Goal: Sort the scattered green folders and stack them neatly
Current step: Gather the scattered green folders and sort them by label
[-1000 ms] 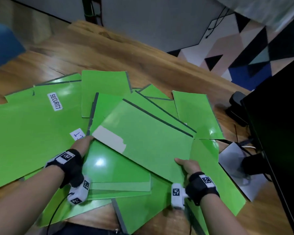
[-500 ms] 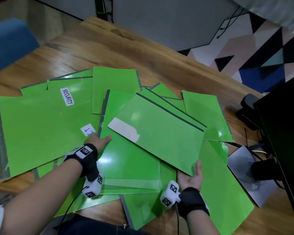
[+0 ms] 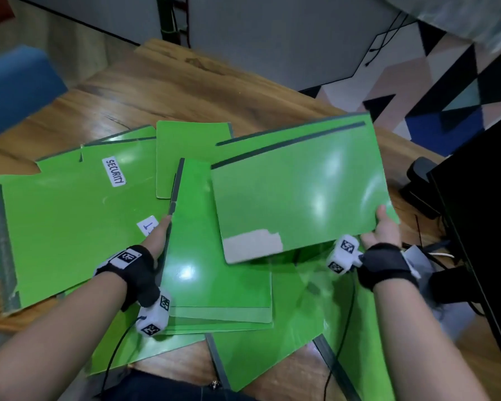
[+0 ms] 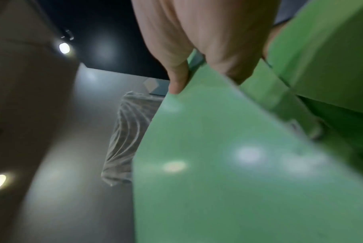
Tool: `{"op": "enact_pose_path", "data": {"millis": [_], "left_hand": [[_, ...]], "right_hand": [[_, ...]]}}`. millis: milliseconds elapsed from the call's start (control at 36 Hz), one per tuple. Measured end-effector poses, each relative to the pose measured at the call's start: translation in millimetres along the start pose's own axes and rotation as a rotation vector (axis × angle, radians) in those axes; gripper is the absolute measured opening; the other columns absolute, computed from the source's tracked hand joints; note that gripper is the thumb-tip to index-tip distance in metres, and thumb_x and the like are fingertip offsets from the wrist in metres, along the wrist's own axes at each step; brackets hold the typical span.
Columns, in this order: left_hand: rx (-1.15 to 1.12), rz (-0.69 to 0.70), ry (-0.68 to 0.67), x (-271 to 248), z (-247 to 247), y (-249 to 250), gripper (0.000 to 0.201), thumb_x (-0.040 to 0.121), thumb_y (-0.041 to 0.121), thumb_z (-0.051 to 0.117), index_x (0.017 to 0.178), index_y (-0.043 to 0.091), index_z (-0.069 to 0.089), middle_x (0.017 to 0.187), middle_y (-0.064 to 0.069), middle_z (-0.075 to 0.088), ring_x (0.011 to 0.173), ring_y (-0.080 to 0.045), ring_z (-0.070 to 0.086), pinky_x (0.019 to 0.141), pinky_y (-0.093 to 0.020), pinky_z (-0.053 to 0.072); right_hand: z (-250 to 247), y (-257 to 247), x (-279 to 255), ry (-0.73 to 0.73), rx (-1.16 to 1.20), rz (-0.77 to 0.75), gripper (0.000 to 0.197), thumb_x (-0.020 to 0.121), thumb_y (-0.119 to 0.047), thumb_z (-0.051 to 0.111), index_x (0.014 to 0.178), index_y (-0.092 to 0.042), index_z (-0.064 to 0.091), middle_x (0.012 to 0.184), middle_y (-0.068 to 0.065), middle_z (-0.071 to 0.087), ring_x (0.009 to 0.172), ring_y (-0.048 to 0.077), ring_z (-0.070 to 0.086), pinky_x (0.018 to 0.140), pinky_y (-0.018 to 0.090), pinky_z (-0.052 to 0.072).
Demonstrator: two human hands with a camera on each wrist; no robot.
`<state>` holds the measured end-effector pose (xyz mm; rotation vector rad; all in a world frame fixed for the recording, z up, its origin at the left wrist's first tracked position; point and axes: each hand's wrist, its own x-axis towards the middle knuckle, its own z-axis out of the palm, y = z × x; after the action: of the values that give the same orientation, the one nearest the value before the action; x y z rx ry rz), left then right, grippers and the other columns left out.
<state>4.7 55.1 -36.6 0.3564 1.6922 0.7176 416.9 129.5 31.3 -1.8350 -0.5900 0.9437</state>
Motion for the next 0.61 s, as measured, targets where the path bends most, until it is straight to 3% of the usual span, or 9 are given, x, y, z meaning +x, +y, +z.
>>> {"op": "enact_pose_path", "data": {"millis": [56,83,167,222,278,333,417,500,611], "left_hand": [[-0.03,-0.026,-0.037,6,-5,-2,0.085,0.087,0.072,0.025,0.143,0.008,0.035,0.143,-0.019,0.039,0.13,-0.033,0.04,0.11,-0.044,0.03],[-0.049,-0.044,-0.079,9,-8,-3,0.087,0.087,0.073,0.022,0.139,0.006,0.039,0.135,-0.02,0.045,0.123,-0.034,0.046,0.104,-0.042,0.037],[-0.078,-0.102,-0.179,11,-17,-6,0.091,0.083,0.078,0.014,0.11,0.001,0.055,0.093,-0.016,0.055,0.079,-0.028,0.055,0.067,-0.033,0.042],[-0.052,-0.12,-0.198,12,-19,-7,0.1,0.082,0.08,0.014,0.141,0.002,0.035,0.131,-0.02,0.049,0.113,-0.033,0.052,0.09,-0.041,0.043],[-0.022,-0.11,-0.194,5,-14,-4,0.101,0.081,0.079,0.026,0.15,0.007,0.017,0.149,-0.018,0.031,0.129,-0.033,0.04,0.098,-0.042,0.037],[0.056,-0.068,-0.186,3,-9,-3,0.099,0.078,0.073,0.044,0.151,0.012,0.015,0.155,-0.017,0.02,0.137,-0.034,0.029,0.107,-0.048,0.028],[0.276,-0.034,-0.226,6,-6,-9,0.103,0.069,0.062,0.066,0.149,0.014,0.021,0.157,-0.017,0.012,0.143,-0.035,0.016,0.114,-0.054,0.012],[0.43,-0.021,-0.168,7,-5,-10,0.133,0.045,0.059,0.084,0.148,0.006,0.02,0.154,-0.018,0.022,0.14,-0.035,0.026,0.112,-0.05,0.021],[0.537,-0.006,-0.079,21,-7,-17,0.129,0.043,0.056,0.087,0.144,0.005,0.026,0.145,-0.018,0.039,0.129,-0.036,0.041,0.106,-0.048,0.035]], "right_hand": [[0,-21,-1,-0.016,0.082,0.017,0.044,0.094,-0.033,0.053,0.132,-0.01,0.048,0.106,0.004,0.052,0.066,0.008,0.051,0.079,0.026,0.048],[-2,-30,1,-0.006,0.078,-0.01,0.037,0.094,-0.038,0.053,0.117,-0.009,0.055,0.093,0.003,0.053,0.055,0.004,0.051,0.065,0.02,0.049],[12,-49,-1,-0.027,0.055,-0.023,0.018,0.093,-0.02,0.06,0.08,-0.008,0.054,0.065,0.0,0.049,0.035,-0.002,0.053,0.037,0.01,0.038],[27,-44,2,-0.12,-0.007,-0.084,0.05,0.076,-0.038,0.077,0.104,-0.001,0.059,0.096,0.012,0.064,0.085,0.011,0.071,0.07,0.023,0.056],[44,-31,6,-0.093,-0.134,-0.114,0.097,0.061,-0.057,0.081,0.134,-0.003,0.046,0.133,0.015,0.053,0.122,0.029,0.054,0.103,0.044,0.042],[61,-32,-29,-0.119,-0.288,-0.167,0.068,0.086,-0.031,0.068,0.142,-0.006,0.04,0.141,0.013,0.046,0.124,0.027,0.049,0.104,0.035,0.038],[78,-19,-43,-0.117,-0.361,-0.228,0.06,0.091,-0.022,0.06,0.145,-0.007,0.035,0.147,0.011,0.039,0.132,0.025,0.042,0.107,0.037,0.034],[91,-10,-51,-0.093,-0.308,-0.18,0.075,0.086,-0.03,0.067,0.145,-0.002,0.031,0.151,0.015,0.034,0.138,0.027,0.035,0.114,0.041,0.028],[89,5,-66,-0.334,-0.295,0.11,0.086,0.083,-0.037,0.069,0.149,-0.007,0.022,0.15,0.014,0.034,0.132,0.03,0.04,0.108,0.047,0.034]]}}
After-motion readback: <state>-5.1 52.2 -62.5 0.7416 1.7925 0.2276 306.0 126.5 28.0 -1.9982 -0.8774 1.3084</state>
